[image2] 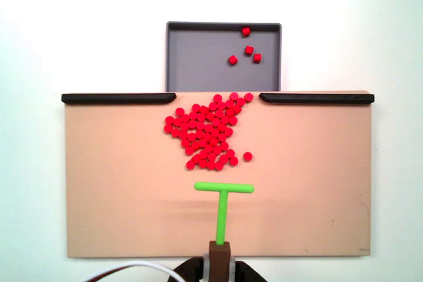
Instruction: Push granules from right to the grey container
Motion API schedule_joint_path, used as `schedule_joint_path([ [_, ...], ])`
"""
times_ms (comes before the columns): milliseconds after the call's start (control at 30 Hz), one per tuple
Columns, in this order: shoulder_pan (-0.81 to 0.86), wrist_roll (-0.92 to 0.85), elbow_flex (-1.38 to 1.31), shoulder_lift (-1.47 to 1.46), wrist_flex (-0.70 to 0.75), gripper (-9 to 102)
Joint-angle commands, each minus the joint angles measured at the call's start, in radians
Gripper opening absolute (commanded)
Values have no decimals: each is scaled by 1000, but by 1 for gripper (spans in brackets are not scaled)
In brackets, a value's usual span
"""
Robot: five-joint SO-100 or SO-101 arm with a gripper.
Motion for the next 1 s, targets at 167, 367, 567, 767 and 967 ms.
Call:
schedule_joint_path([
  [167, -43, 2, -6, 57, -5, 0],
  [367, -31, -6, -6, 34, -5, 0],
  [567, -37, -34, -5, 35, -5, 0],
  [767, -25, -49, -5, 26, -5, 0],
  [967, -17, -74, -5, 41, -6, 0],
])
